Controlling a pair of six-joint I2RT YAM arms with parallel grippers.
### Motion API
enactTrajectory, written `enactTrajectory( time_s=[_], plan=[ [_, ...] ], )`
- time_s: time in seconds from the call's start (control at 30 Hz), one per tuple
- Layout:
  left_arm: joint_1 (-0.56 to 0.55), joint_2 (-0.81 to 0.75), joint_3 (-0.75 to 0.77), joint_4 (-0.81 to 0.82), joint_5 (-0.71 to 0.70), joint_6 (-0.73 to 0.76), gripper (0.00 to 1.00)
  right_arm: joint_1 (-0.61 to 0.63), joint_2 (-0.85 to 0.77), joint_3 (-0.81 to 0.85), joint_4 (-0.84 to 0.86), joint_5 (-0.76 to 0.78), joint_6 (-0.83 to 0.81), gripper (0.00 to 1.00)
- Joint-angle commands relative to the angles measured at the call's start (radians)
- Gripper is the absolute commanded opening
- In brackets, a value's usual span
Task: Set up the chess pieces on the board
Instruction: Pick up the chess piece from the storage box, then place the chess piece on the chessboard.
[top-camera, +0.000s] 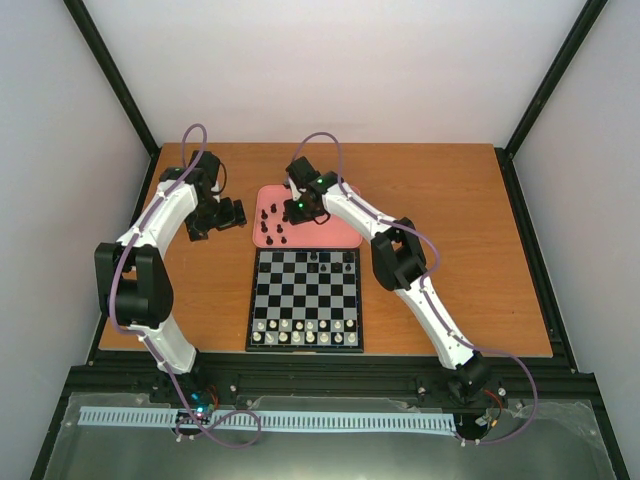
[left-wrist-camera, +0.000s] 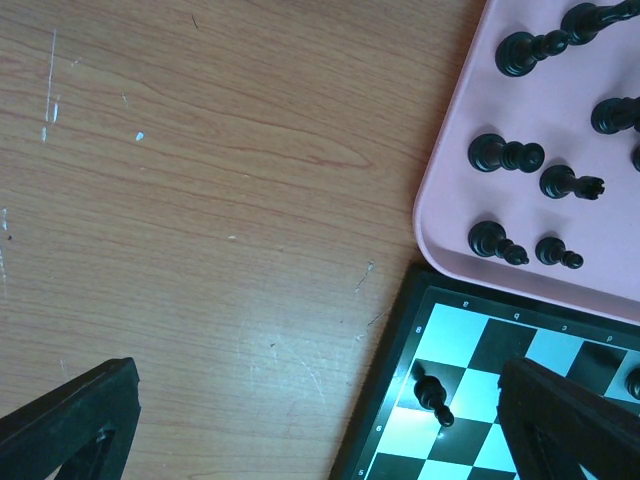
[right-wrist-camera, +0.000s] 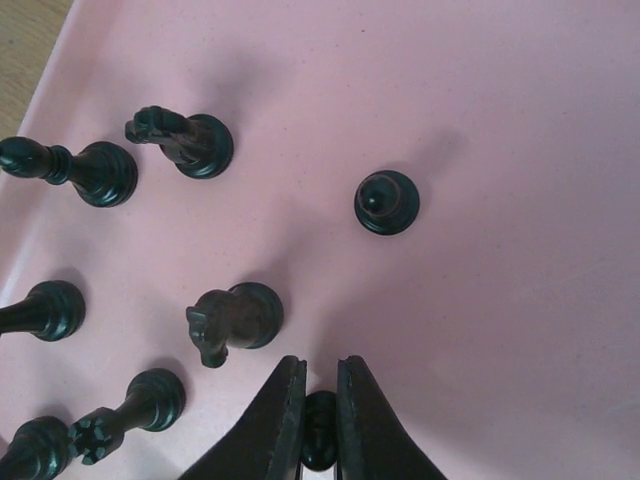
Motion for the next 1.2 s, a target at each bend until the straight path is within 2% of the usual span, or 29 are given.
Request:
enactTrajectory(
  time_s=[0.0,0.23,0.6,0.8,1.17],
  plan=[
    [-0.001,-0.001,0.038,-0.006,0.007,-0.006,1.00,0.002,-0.066,0.024,-0.022,0.040,-0.022,0.06],
    [-0.001,-0.018,0.031,-0.001,0.008,-0.008,1.00,0.037,-0.258,-0.117,-0.042,0.007,-0.034,0.06],
    [-0.001,-0.043,0.016,0.008,0.024,-0.012,1.00,0.156,-0.543,-0.600,0.027,-0.036,0.014,0.06],
    [-0.002,-0.048,0.011,0.013,0.035,-0.014,1.00,0.182,-0.560,-0.693,0.076,-0.016,0.038,0.06],
    [-0.002,-0.058,-0.004,0.014,0.024,-0.011,1.00,0.180,-0.489,-0.681,0.079,0.006,0.041,0.07]
  ],
)
